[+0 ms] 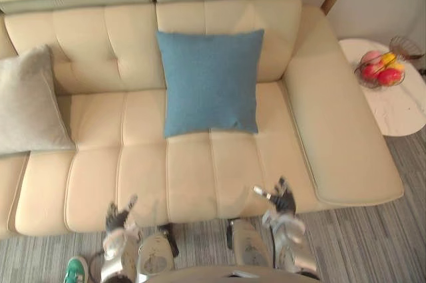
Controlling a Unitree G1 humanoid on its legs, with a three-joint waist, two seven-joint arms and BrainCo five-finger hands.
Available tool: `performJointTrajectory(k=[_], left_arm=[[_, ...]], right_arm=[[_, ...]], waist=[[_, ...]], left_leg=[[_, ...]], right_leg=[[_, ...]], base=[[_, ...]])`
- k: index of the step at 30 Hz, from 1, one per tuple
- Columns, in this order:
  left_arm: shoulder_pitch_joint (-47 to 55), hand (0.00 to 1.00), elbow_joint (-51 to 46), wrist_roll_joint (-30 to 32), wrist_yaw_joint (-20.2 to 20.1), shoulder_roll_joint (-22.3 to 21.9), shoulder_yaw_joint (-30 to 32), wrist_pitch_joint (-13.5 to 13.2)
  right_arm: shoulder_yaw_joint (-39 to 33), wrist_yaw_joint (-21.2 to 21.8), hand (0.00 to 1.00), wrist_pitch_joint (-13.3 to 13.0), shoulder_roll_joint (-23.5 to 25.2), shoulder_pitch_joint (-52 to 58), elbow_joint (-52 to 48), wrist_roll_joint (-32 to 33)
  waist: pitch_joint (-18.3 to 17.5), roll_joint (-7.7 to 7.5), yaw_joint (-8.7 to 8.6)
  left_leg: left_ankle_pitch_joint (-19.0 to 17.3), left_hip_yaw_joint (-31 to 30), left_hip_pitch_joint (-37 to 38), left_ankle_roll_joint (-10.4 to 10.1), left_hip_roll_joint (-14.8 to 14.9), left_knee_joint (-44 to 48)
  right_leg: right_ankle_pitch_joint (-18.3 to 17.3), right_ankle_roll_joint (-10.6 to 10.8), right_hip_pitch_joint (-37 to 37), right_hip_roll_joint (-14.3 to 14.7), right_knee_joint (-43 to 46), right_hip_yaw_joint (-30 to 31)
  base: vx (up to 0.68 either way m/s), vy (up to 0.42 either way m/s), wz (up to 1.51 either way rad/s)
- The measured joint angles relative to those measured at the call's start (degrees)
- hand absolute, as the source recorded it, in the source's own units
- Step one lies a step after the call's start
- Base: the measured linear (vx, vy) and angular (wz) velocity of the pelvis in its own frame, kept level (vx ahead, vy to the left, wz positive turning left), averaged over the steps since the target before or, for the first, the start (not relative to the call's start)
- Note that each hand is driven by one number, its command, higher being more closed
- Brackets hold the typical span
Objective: Pick up cushions and gather them together orderly.
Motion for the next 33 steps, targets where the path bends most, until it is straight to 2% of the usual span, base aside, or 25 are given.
performJointTrajectory(k=[2, 6, 9, 13, 14, 15, 16, 17, 18, 19, 20, 21, 22, 23, 24, 25, 26, 27, 28, 30, 31, 32, 33], left_arm=[[0.04, 0.00, 4.35, 2.75, -1.32, 0.46, 2.05, 0.54], [-0.08, 0.00, 9.47, 7.34, -3.01, 0.18, 3.31, 1.48], [-0.31, 0.00, 9.85, 9.00, -3.32, 0.18, 3.60, 1.87], [-0.89, 0.00, 9.89, 9.34, -3.09, 0.39, 4.79, 2.16], [-1.17, 0.00, 9.78, 9.25, -2.71, 0.97, 5.49, 2.17], [-1.75, 0.00, 9.37, 8.06, -1.59, 0.28, 6.83, 2.18], [-1.71, 0.00, 9.38, 7.04, -0.79, -0.34, 7.59, 2.17], [-2.02, 0.00, 9.26, 6.50, -0.24, -0.26, 7.64, 2.14], [-2.14, 0.00, 8.88, 5.93, 0.25, 0.21, 7.09, 2.04], [-2.31, 0.00, 8.68, 5.48, 0.67, 0.73, 6.44, 2.01], [-2.11, 0.00, 8.47, 4.82, 0.70, 0.94, 6.34, 2.01], [-1.84, 0.00, 8.24, 4.81, 0.70, 1.04, 6.34, 2.02], [-1.45, 0.00, 7.80, 4.80, 0.69, 1.11, 6.36, 2.00], [-1.51, 0.00, 7.75, 4.78, 0.68, 1.19, 6.39, 2.14], [-1.59, 0.00, 7.80, 4.76, 0.67, 0.68, 6.38, 2.34], [-1.04, 0.00, 7.64, 4.46, 0.67, -0.62, 6.17, 2.38], [-1.03, 0.00, 7.38, 3.72, 0.79, -1.05, 4.00, 2.33], [-0.97, 0.00, 7.47, 3.72, 0.76, -1.02, 2.74, 2.33], [-1.23, 0.00, 7.63, 3.71, 0.76, -1.02, 0.60, 2.32], [-1.76, 0.00, 8.15, 3.80, 0.60, -0.80, -1.80, 2.32], [-1.64, 0.00, 8.25, 3.81, 0.64, -0.78, -2.36, 2.32], [-1.43, 0.00, 8.20, 3.87, 0.59, -0.39, -2.75, 2.26], [-1.70, 0.00, 8.02, 3.88, 0.42, 0.57, -2.92, 2.15]], right_arm=[[-0.89, 0.83, 0.00, 1.24, 0.28, 0.20, 6.54, -3.76], [-5.06, 1.19, 0.00, 1.98, -0.13, -0.31, 12.89, -7.39], [-6.75, 2.09, 0.00, 2.39, -0.18, -0.24, 14.89, -8.79], [-7.68, 2.10, 0.00, 3.28, -0.12, -0.53, 17.09, -10.65], [-7.67, 2.05, 0.00, 3.39, -0.09, -0.42, 17.11, -10.79], [-7.78, 1.89, 0.00, 3.28, 0.17, -1.53, 17.17, -10.82], [-8.38, 1.79, 0.00, 3.30, 0.03, -3.24, 17.02, -10.86], [-8.44, 1.73, 0.00, 3.31, 0.13, -3.45, 17.02, -10.87], [-8.64, 1.70, 0.00, 3.31, 0.31, -3.09, 17.28, -10.88], [-8.81, 1.71, 0.00, 3.34, 0.45, -2.81, 17.58, -10.88], [-8.79, 1.75, 0.00, 3.31, 0.60, -2.28, 18.37, -10.89], [-8.74, 1.77, 0.00, 3.32, 0.60, -2.27, 19.27, -10.89], [-8.73, 1.81, 0.00, 3.38, 0.80, -2.45, 19.82, -10.89], [-8.92, 1.80, 0.00, 3.44, 0.86, -3.16, 20.36, -10.91], [-8.86, 1.76, 0.00, 3.78, 0.34, -4.31, 20.64, -10.92], [-8.78, 1.60, 0.00, 3.99, -0.31, -4.99, 20.88, -10.92], [-8.75, 0.60, 0.00, 3.94, -1.23, -6.29, 21.27, -10.87], [-8.73, 0.36, 0.00, 3.97, -1.64, -7.10, 21.49, -10.86], [-8.56, 0.18, 0.00, 3.95, -2.33, -7.93, 21.61, -10.84], [-7.19, -0.32, 0.00, 3.96, -3.57, -9.01, 22.05, -10.88], [-7.28, -0.33, 0.00, 3.96, -4.08, -9.16, 22.24, -10.89], [-7.78, -0.33, 0.00, 4.01, -4.14, -8.80, 23.28, -10.93], [-7.96, -0.41, 0.00, 4.12, -3.56, -8.57, 23.88, -10.91]], waist=[[-2.04, 0.44, 0.55], [-5.04, 0.98, 1.00], [-5.38, 0.76, 1.31], [-5.20, -0.27, 2.03], [-4.67, -1.52, 2.42], [-4.91, -0.73, 3.71], [-4.40, 0.21, 4.33], [-3.97, -0.15, 3.82], [-3.89, -0.51, 3.55], [-3.83, -1.15, 3.58], [-4.26, -1.80, 3.88], [-4.49, -2.13, 3.97], [-4.85, -2.59, 4.44], [-5.27, -2.92, 5.07], [-5.55, -2.02, 5.29], [-6.09, 0.43, 5.98], [-5.57, 1.92, 6.40], [-5.15, 2.33, 6.49], [-4.60, 3.72, 6.25], [-3.04, 5.32, 5.53], [-2.82, 5.63, 4.98], [-2.85, 4.79, 4.60], [-2.73, 3.06, 4.49]], left_leg=[[-0.04, 0.82, 3.56, -0.35, 0.14, -1.57], [-0.11, 2.08, 8.48, -1.23, 0.14, -3.32], [-0.25, 2.45, 10.63, -1.57, 0.12, -3.88], [-0.89, 4.53, 11.22, -1.63, 0.12, -2.99], [-2.09, 5.08, 10.58, -1.08, 0.08, -1.12], [-3.73, 3.65, 8.11, 1.92, 0.39, 1.43], [-3.34, 5.04, 8.22, 1.81, 1.89, 1.73], [-3.32, 5.12, 7.71, 1.94, 2.09, 2.70], [-3.48, 4.32, 7.08, 2.20, 2.14, 3.98], [-3.48, 3.18, 6.90, 2.21, 2.17, 4.83], [-3.25, 2.15, 6.04, 1.98, 2.27, 6.02], [-2.95, 1.76, 5.39, 1.89, 2.37, 6.63], [-2.19, 1.39, 4.08, 1.61, 2.65, 7.44], [-0.82, 0.46, 2.47, 1.28, 3.50, 8.76], [0.07, -0.12, 0.91, 2.15, 4.59, 8.73], [1.81, -1.62, -0.72, 2.85, 5.54, 7.68], [4.91, -1.34, -1.58, 2.33, 6.06, 5.41], [5.73, -1.42, -2.27, 1.54, 6.24, 4.57], [6.50, -1.90, -3.35, 0.41, 6.75, 3.36], [9.89, -3.61, -3.71, -1.27, 6.86, -0.14], [10.08, -4.61, -2.98, -2.02, 6.49, -1.83], [7.83, -6.53, -1.43, -3.41, 4.49, -4.41], [6.18, -7.72, -0.96, -2.08, 2.21, -3.07]], right_leg=[[0.65, 0.03, 3.42, 0.42, -2.41, 0.25], [1.12, 0.58, 7.62, 0.85, -4.42, 1.07], [1.19, 0.69, 9.37, 1.00, -4.64, 1.25], [2.01, 0.75, 9.10, 1.22, -4.58, 3.27], [3.06, 0.76, 8.62, 1.29, -4.17, 3.31], [6.37, -1.41, 6.27, 2.14, -3.82, 1.99], [3.58, -3.15, 4.73, 2.10, 1.65, -2.05], [-0.59, -3.83, 2.70, 1.15, 10.69, -5.43], [-5.21, -3.82, 0.96, -0.62, 23.46, -7.79], [-7.12, -3.28, 1.40, -2.09, 31.95, -8.55], [-7.43, -2.79, 2.97, -3.93, 38.28, -8.38], [-7.42, -2.20, 4.41, -4.93, 39.83, -8.17], [-6.42, -0.59, 6.29, -6.01, 40.00, -7.05], [-8.25, 1.89, 7.43, -4.89, 35.33, -6.71], [-8.75, 1.83, 7.49, -2.71, 32.40, -6.97], [-9.76, 1.70, 8.79, -0.34, 25.92, -6.93], [-11.88, 0.33, 10.35, 1.27, 18.94, -7.15], [-12.61, 0.13, 10.44, 1.74, 16.68, -7.29], [-13.33, 0.04, 10.61, 2.67, 13.75, -7.54], [-13.56, -0.86, 10.95, 3.23, 9.49, -8.67], [-13.20, -1.38, 11.14, 3.20, 8.80, -9.41], [-12.97, -1.88, 11.44, 1.92, 8.25, -9.99], [-12.47, -2.22, 11.19, -0.14, 7.54, -9.28]], base=[[0.05, 0.015, -0.17], [0.07, 0.003, -0.20], [0.02, 0.008, -0.07], [-0.03, 0.011, -0.26], [-0.08, 0.016, -0.83], [-0.13, 0.011, -1.08], [-0.15, 0.005, -0.95], [-0.12, -0.017, -0.22], [-0.07, -0.060, 0.28], [-0.09, -0.106, 0.47], [-0.10, -0.126, 0.39], [-0.16, -0.166, 0.27], [-0.17, -0.229, 0.06], [-0.24, -0.268, -0.09], [-0.26, -0.232, -0.27], [-0.29, -0.186, -0.42], [-0.26, -0.155, -0.41], [-0.23, -0.144, -0.30], [-0.27, -0.145, -0.15], [-0.37, -0.147, -0.05], [-0.37, -0.055, 0.06], [-0.30, 0.052, -0.01], [-0.27, 0.096, -0.18]])
